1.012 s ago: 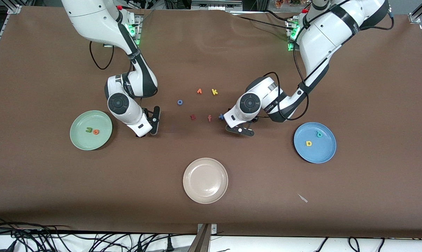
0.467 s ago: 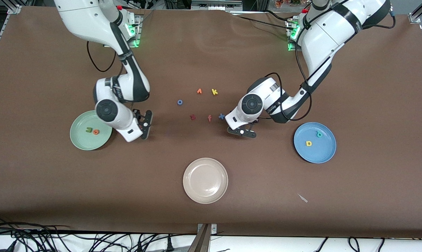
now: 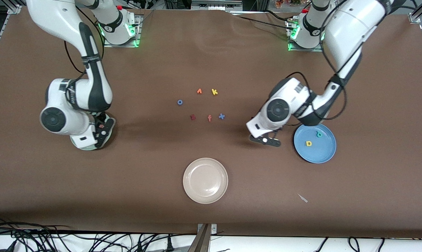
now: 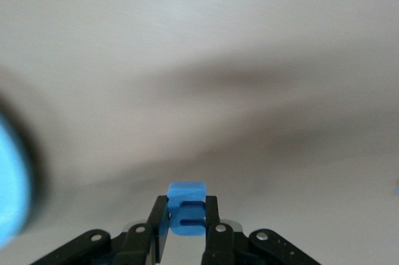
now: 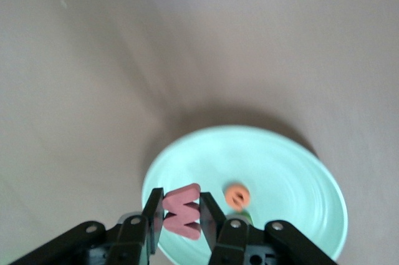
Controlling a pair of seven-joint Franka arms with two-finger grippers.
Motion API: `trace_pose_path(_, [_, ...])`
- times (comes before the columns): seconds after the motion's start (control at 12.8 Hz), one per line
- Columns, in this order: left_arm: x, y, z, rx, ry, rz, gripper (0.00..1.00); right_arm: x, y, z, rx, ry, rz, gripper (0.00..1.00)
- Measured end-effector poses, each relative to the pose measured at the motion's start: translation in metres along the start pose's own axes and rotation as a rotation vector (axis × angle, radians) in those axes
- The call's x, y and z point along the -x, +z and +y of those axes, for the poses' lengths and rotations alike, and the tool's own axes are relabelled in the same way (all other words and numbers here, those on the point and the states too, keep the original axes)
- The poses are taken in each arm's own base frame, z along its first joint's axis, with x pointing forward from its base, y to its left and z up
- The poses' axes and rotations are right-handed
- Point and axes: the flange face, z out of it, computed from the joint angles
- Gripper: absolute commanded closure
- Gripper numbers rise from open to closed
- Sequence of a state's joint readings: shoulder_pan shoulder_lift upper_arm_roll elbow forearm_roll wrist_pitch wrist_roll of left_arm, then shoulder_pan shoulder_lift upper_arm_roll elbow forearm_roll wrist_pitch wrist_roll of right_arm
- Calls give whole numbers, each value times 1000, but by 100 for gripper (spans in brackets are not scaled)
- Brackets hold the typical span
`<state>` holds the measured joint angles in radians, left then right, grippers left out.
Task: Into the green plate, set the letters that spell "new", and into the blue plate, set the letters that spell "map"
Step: 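Drop the w on the green plate while the left gripper drops E on blue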
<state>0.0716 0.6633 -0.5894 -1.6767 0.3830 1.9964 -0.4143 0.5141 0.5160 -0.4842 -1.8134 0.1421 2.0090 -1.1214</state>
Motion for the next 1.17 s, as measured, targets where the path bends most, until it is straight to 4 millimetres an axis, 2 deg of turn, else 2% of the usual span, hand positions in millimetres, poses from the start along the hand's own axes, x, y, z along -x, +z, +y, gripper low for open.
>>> trace_pose_path(0.23, [-5, -10, -85, 4, 23, -16, 100, 35, 24, 21, -38, 87, -20, 100])
trace_pose_path(0.31, [-5, -9, -114, 11, 26, -19, 100, 42, 32, 26, -48, 103, -27, 81])
trace_pose_path(0.39, [-5, -8, -141, 20, 21, -21, 100, 45, 37, 28, -54, 119, -31, 13])
trace_pose_path(0.47, [-3, -5, -165, 28, 11, -25, 100, 45, 38, 28, -55, 152, -33, 0])
trace_pose_path(0.55, [-1, -1, -182, 34, 2, -32, 100, 43, 38, 27, -54, 184, -33, 0])
trace_pose_path(0.62, [1, 4, -190, 38, -1, -42, 100, 40, 37, 27, -51, 200, -33, 0])
trace_pose_path(0.93, [8, 50, -184, 67, 12, -122, 100, 30, 26, 24, -33, 230, -23, 0])
trace_pose_path(1.09, [10, 63, -185, 78, 11, -144, 98, 29, 15, 24, -41, 294, -23, 0])
trace_pose_path(1.17, [11, 68, -185, 80, 11, -151, 53, 27, 7, 24, -52, 352, -27, 0])
